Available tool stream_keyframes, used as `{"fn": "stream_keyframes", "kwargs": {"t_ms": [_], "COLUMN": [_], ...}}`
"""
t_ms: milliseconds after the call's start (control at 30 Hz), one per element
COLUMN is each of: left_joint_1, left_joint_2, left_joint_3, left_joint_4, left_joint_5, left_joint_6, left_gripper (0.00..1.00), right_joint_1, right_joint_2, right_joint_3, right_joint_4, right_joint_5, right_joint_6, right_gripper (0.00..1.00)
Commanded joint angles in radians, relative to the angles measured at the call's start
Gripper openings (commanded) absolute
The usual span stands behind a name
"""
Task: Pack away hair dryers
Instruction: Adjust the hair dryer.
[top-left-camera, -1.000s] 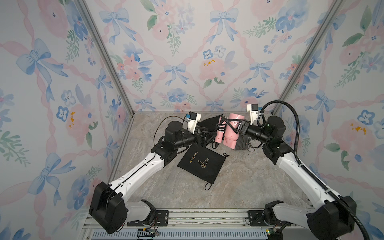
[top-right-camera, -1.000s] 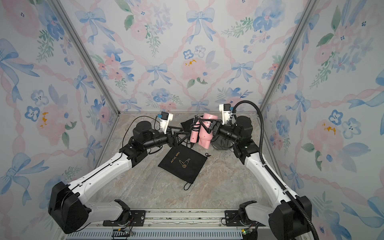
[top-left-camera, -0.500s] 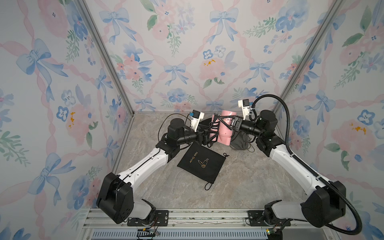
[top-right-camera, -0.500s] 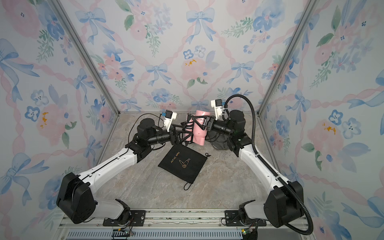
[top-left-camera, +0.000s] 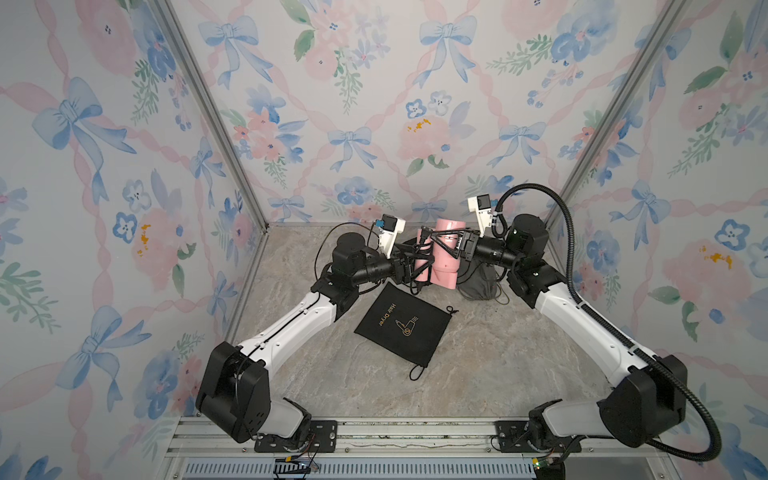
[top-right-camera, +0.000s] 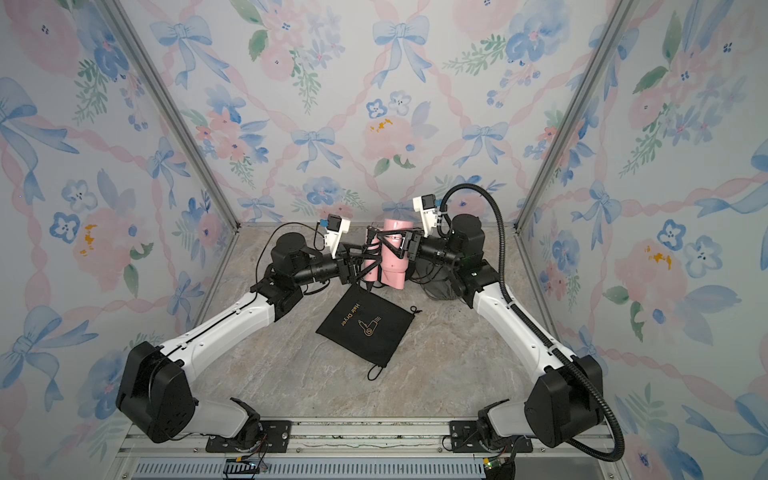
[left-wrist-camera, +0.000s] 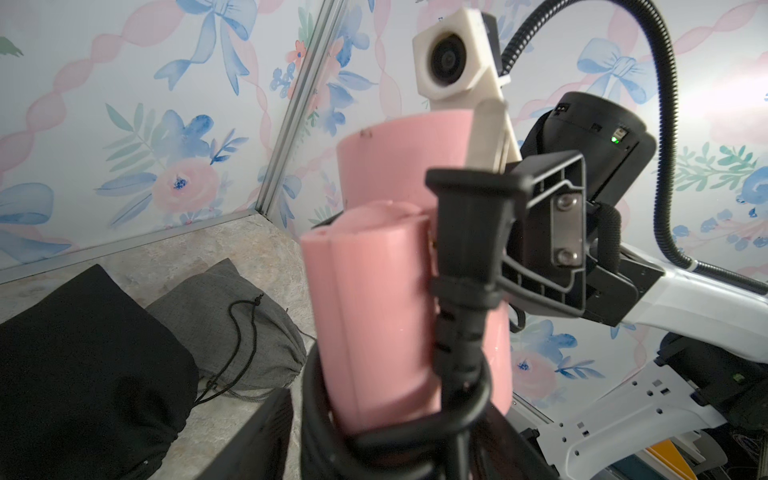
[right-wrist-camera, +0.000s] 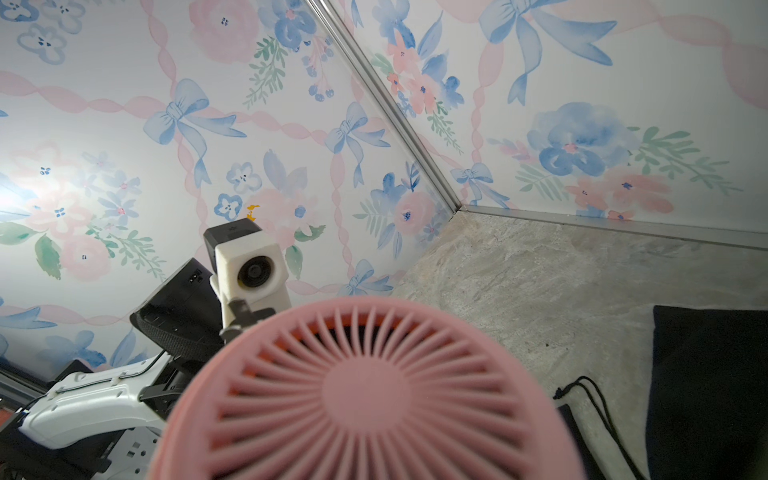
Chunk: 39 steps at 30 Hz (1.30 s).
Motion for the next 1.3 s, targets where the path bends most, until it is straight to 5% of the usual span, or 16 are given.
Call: {"fn": "stream_keyframes", "kwargs": {"t_ms": [0,167,533,667,933,1267], "left_joint_1": [0.011,0.019,0.021,0.022,0.085,0.130], "left_joint_2": [0.012,0.004,-0.017,-0.046,-0.113,-0.169], "left_joint_3": [0.026,0.023,0.010,-0.009,-0.089,-0.142], "left_joint_4": [0.037,0.038,0.048,0.049,0.048,-0.151], "left_joint_5": [0.008,0.009,0.011,-0.009,-0.079,-0.247], "left_joint_6": [-0.017,-0.017,-0.026,-0.023,-0.043,0.000], "left_gripper": [0.66,0.64,0.15,0.11,0.09,0.08], "right_joint_1": [0.027,0.031,0.037,0.035,0.014,-0.016], "right_joint_2": [0.013,0.007,0.017,0.023,-0.001,-0.081], "right_joint_3": [0.039,0.032,0.035,0.032,-0.014,-0.090], "right_joint_4": [0.002,0.001,0.003,-0.008,-0.092,-0.312], "right_joint_5": [-0.028,-0.028,-0.022,-0.008,0.101,0.349], "right_joint_6": [-0.041,-0.043,-0.046,-0.061,-0.141,-0.233], "right_gripper": [0.41,0.41,0.43,0.50,0.80,0.85]}}
